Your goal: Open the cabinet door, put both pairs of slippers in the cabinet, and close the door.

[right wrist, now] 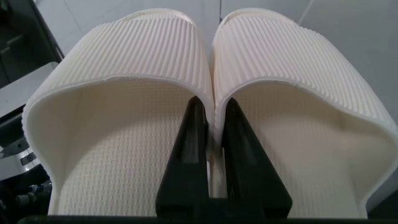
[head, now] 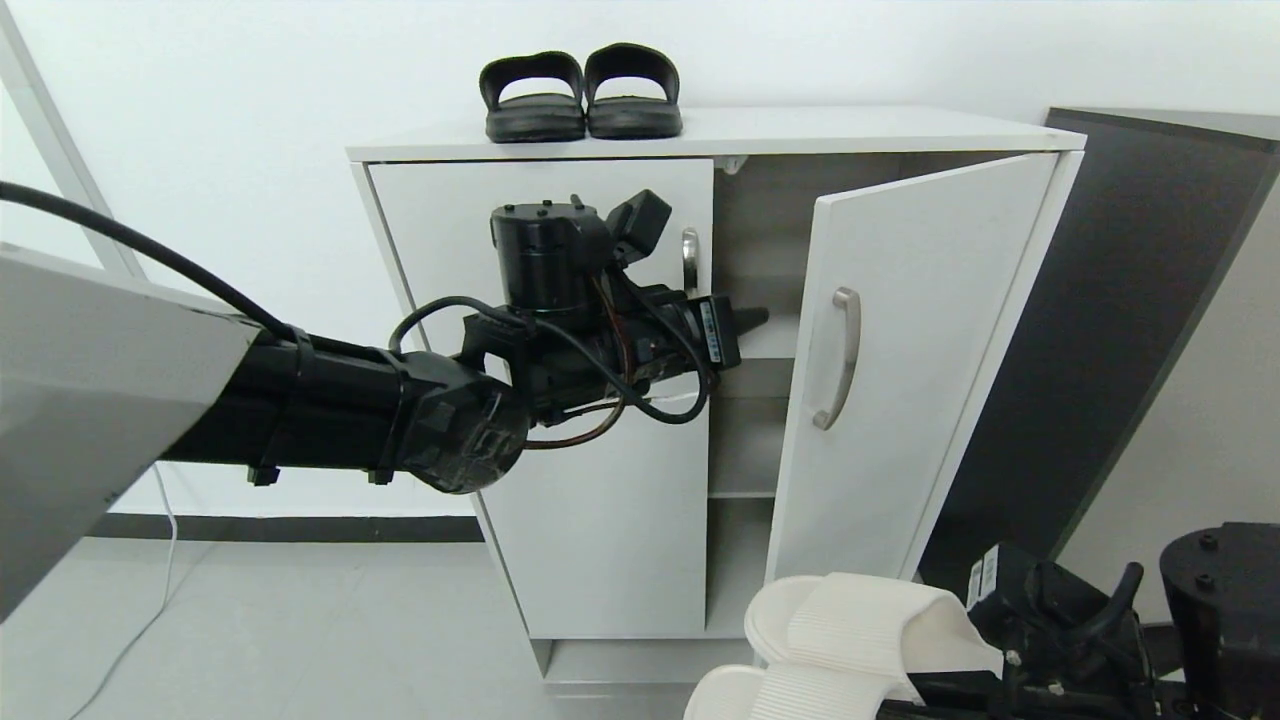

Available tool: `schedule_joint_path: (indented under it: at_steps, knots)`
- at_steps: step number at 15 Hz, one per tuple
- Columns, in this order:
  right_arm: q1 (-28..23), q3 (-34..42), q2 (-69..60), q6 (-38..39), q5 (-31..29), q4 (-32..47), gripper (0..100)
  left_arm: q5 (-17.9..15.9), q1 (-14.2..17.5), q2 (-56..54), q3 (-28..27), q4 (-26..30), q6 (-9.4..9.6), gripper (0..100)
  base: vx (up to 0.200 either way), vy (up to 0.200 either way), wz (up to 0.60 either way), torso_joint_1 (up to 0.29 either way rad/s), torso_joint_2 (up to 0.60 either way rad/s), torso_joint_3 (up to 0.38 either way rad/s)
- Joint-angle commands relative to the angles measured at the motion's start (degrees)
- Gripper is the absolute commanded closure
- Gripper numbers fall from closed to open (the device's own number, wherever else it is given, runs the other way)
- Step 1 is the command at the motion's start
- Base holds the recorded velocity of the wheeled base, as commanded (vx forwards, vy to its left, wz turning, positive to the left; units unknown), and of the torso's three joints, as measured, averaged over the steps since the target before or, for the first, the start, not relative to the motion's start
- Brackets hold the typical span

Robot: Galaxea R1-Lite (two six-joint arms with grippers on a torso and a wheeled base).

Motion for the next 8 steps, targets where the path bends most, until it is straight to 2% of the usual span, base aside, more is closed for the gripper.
schedule_joint_path:
  at_steps: [1,2,6,8]
  knots:
    - [1.0,0.6,0.1,0.0,0.1,0.0,100,0.0,-0.6,-0.1,0.1,-0.1,-0.03,100,-0.200,0.000,0.00,0.007,0.00,-0.002]
    - [1.2,0.8,0.0,0.0,0.1,0.0,100,0.0,-1.2,-0.2,0.3,-0.1,0.06,100,-0.200,0.000,0.00,0.007,0.00,0.002]
    - [2.5,1.8,-0.3,0.0,0.2,-0.2,100,0.1,-9.7,-1.5,2.0,-2.7,0.24,100,-0.200,0.000,0.00,-0.002,0.00,0.002]
    - [2.6,1.8,-0.3,0.0,0.1,-0.2,100,0.1,-10.9,-1.3,1.9,-3.2,0.24,100,-0.200,0.000,0.00,0.002,0.01,0.000]
